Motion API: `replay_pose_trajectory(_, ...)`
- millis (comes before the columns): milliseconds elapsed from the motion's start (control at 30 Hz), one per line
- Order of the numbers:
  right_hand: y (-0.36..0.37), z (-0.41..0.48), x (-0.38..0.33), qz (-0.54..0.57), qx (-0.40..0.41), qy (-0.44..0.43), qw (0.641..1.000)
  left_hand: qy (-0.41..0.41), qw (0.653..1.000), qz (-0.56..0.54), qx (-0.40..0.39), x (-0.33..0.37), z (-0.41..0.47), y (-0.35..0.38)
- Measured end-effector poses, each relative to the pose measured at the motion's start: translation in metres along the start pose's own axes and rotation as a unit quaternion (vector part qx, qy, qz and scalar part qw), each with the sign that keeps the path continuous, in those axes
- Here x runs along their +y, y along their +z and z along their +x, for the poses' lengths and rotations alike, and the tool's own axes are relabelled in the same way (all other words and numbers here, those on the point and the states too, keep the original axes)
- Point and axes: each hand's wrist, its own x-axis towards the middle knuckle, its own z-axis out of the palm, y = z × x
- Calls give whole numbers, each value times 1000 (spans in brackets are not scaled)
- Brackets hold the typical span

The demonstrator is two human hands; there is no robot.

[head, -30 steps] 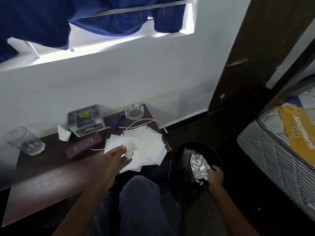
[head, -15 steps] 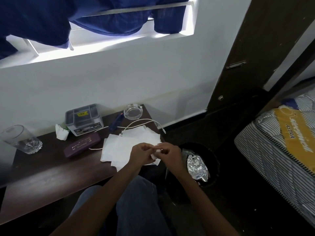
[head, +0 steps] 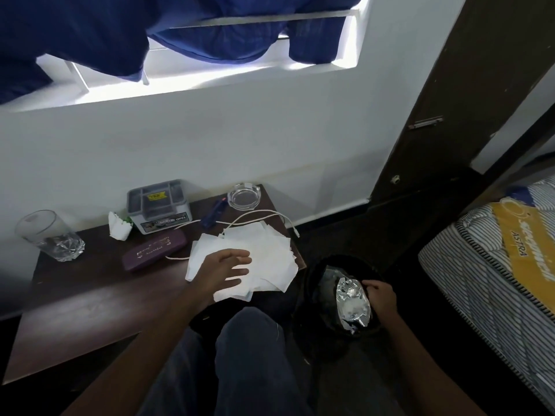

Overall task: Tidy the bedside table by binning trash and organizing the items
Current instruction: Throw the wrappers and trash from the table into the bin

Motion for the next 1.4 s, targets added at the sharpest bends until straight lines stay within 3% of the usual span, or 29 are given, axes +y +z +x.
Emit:
replay_pose_trajectory(167,14,-13,-43,153,-29,30,987,-4,994,-96,53,-19,4,-52)
replay_pose_trajectory(533,115,-100,-226,168,-237,-180,940,66,964,-96,240,-30,22,-154)
replay_pose_trajectory(667,151,-126,-251,135,-293,-200,925,71,925,71,366,-35,47,-195)
replay_pose_trajectory(733,167,-133,-254,118,-314,-198,921,78,906,165,382,-33,65,-208)
replay_pose_trajectory(933,190,-135,-243,86,-330,-184,922,-6,849,455,271,-24,112,-223)
replay_pose_trajectory(1067,186,-125,-237,65,-321,-183,927,-31,846,479,232,-34,125,-237)
replay_pose_trajectory(1200,178,-119,-235,60,-299,-186,934,-4,866,424,264,-38,113,-246)
replay_pose_trajectory(1400,180,-139,-250,88,-300,-195,930,137,913,153,353,-25,66,-225)
